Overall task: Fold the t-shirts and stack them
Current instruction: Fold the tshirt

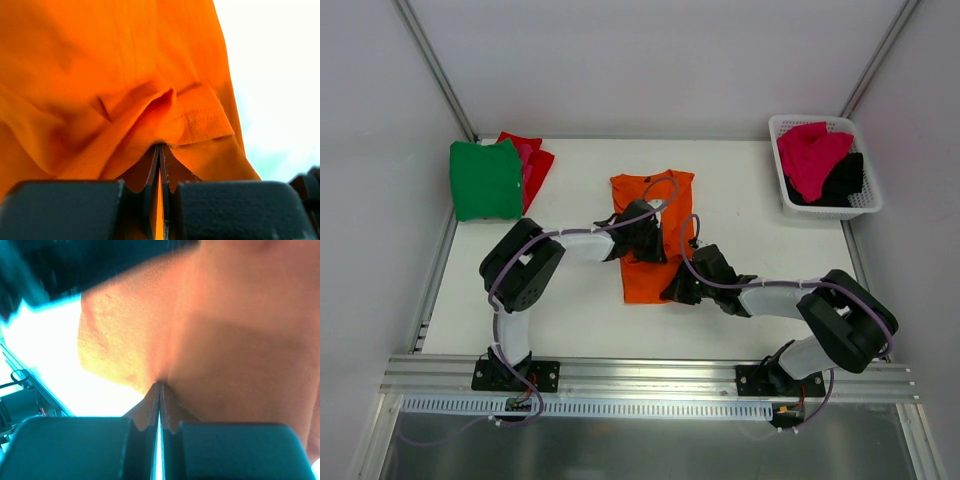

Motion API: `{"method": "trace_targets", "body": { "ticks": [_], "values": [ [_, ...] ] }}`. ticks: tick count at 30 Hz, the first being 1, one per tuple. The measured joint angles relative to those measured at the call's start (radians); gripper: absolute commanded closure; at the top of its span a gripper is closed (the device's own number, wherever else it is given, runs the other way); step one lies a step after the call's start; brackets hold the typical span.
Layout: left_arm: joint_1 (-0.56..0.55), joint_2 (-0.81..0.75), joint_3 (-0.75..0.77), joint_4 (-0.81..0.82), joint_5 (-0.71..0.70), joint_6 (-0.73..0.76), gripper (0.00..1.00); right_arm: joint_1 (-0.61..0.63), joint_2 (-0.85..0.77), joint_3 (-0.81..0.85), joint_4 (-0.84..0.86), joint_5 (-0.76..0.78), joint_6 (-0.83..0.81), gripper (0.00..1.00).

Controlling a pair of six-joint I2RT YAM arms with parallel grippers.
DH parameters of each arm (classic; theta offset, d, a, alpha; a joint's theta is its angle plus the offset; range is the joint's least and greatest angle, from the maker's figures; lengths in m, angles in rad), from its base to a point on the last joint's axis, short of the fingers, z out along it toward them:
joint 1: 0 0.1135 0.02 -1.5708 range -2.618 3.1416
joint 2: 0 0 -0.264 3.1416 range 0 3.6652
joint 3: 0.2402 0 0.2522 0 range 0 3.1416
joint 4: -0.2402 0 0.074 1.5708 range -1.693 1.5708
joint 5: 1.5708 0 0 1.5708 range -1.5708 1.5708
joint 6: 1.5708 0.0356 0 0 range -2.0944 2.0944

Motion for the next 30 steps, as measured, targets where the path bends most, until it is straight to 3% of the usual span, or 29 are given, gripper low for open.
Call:
{"method": "trace_targets", "body": {
  "ticks": [9,20,25,30],
  "values": [
    [0.076,0.105,0.182,-0.097,0.015,0.050,1.00,0.000,-0.015,-0.024,0.023,0.010,0.000,0.99],
    [0.255,0.271,0.577,-0.285,-0.002,0.150,1.00,-0.002,-0.027,-0.038,0.026,0.010,0.000,0.99],
    [0.286,0.200,0.567,-0.333,-0.023,0.176,1.00,-0.002,-0.028,-0.039,0.026,0.011,0.000,0.99],
    [0.222,-0.035,0.389,-0.339,-0.025,0.185,1.00,-0.002,-0.028,-0.039,0.026,0.011,0.000,1.00]
  ]
}}
